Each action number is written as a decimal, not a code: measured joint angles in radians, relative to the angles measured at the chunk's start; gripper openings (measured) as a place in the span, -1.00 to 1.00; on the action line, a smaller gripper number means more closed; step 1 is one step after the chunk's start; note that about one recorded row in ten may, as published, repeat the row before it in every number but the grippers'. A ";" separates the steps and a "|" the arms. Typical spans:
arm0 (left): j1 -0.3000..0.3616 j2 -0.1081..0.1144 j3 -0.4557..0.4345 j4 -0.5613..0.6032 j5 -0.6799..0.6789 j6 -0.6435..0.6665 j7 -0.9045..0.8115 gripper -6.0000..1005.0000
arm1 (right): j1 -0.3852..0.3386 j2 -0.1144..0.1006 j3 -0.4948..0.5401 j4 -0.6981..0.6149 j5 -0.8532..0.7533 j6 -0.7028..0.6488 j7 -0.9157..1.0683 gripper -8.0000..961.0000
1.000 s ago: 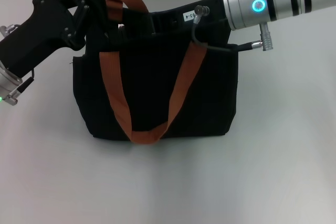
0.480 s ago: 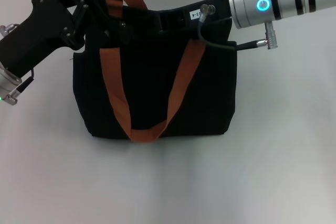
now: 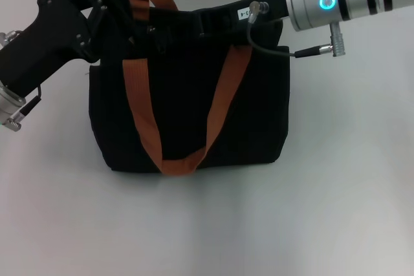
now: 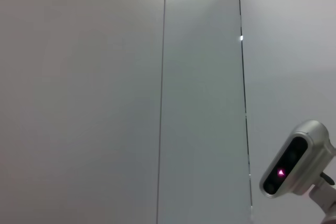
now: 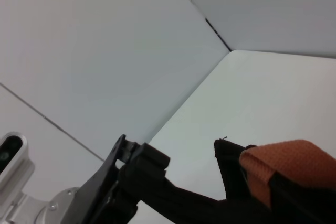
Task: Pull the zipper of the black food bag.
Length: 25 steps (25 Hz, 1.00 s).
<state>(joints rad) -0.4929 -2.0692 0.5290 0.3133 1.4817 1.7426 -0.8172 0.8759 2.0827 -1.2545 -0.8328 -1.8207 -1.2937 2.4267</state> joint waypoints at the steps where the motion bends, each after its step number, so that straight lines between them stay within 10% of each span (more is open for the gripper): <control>1: 0.000 0.000 0.000 0.000 0.000 0.000 0.000 -0.94 | 0.000 0.000 0.000 0.000 0.000 0.000 0.000 -0.48; 25: 0.009 -0.002 0.002 -0.003 -0.001 0.010 0.000 -0.94 | 0.019 0.005 -0.065 0.032 0.081 0.003 -0.009 -0.50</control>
<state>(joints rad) -0.4836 -2.0709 0.5306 0.3098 1.4804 1.7524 -0.8176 0.8949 2.0876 -1.3200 -0.8007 -1.7392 -1.2910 2.4174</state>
